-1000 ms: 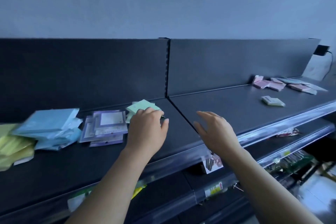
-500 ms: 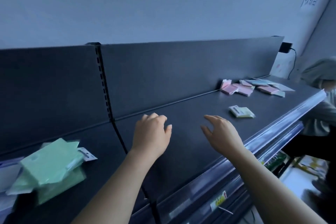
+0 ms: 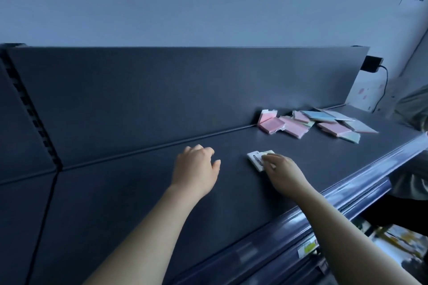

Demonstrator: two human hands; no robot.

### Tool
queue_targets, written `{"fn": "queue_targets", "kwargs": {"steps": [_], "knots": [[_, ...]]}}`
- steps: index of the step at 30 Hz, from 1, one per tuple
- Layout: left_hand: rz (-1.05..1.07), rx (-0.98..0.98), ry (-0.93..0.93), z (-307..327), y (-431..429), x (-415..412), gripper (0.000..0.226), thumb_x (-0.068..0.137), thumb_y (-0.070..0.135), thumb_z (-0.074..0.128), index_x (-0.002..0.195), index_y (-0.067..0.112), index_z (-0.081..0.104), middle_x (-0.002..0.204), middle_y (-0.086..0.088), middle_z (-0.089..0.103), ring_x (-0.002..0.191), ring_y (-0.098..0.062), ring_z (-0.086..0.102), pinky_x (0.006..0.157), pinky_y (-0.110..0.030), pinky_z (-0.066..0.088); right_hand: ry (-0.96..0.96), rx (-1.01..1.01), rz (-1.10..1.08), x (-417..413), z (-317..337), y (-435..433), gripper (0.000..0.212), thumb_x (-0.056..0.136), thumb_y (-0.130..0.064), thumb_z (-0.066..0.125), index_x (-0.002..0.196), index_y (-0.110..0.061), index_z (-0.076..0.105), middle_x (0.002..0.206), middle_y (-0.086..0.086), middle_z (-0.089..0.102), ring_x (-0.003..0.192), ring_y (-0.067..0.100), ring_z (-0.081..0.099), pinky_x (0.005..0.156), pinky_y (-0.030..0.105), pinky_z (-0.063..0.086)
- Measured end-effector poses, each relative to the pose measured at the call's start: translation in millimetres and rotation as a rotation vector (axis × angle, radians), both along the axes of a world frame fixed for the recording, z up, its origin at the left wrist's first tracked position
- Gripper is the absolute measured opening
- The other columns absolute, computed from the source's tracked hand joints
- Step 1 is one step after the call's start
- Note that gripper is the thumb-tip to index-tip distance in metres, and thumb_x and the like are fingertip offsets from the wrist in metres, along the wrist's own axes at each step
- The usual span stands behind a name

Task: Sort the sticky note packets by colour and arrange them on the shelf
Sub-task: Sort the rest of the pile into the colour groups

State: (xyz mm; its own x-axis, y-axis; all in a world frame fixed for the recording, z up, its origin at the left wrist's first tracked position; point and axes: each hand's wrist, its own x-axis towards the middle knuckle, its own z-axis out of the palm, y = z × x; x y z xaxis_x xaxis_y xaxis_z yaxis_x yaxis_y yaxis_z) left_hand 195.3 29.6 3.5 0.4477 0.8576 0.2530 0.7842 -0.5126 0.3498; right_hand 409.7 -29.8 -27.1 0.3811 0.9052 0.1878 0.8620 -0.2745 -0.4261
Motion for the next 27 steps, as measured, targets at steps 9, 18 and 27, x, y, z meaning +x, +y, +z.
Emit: {"fn": "queue_targets", "kwargs": {"steps": [9,18,27], "knots": [[0.107,-0.195,0.135,-12,10,105,0.052,0.09,0.055,0.051,0.129,0.021,0.05,0.128,-0.001,0.05,0.118,-0.026,0.044,0.094,-0.036,0.042,0.064,0.078,0.198,99,5,41,0.039,0.093,-0.015,0.054,0.131,-0.006,0.055,0.138,0.008,0.052,0.13,0.027,0.044,0.103,0.027,0.031],[0.2,-0.162,0.15,-15,39,166,0.042,0.096,0.044,0.045,0.131,0.02,0.048,0.133,-0.002,0.047,0.118,-0.027,0.044,0.093,-0.036,0.042,-0.205,-0.126,-0.019,206,-14,97,0.057,0.097,-0.044,0.037,0.148,-0.024,0.024,0.16,0.01,0.005,0.147,0.027,-0.003,0.117,0.045,0.005],[0.176,-0.106,0.208,-14,66,222,0.047,0.097,0.049,0.04,0.132,0.017,0.047,0.138,-0.003,0.044,0.127,-0.027,0.038,0.102,-0.038,0.033,-0.255,-0.306,-0.246,280,-9,118,0.092,0.072,-0.089,0.015,0.149,-0.041,0.007,0.16,0.009,0.001,0.146,0.035,-0.008,0.112,0.063,-0.006]]}}
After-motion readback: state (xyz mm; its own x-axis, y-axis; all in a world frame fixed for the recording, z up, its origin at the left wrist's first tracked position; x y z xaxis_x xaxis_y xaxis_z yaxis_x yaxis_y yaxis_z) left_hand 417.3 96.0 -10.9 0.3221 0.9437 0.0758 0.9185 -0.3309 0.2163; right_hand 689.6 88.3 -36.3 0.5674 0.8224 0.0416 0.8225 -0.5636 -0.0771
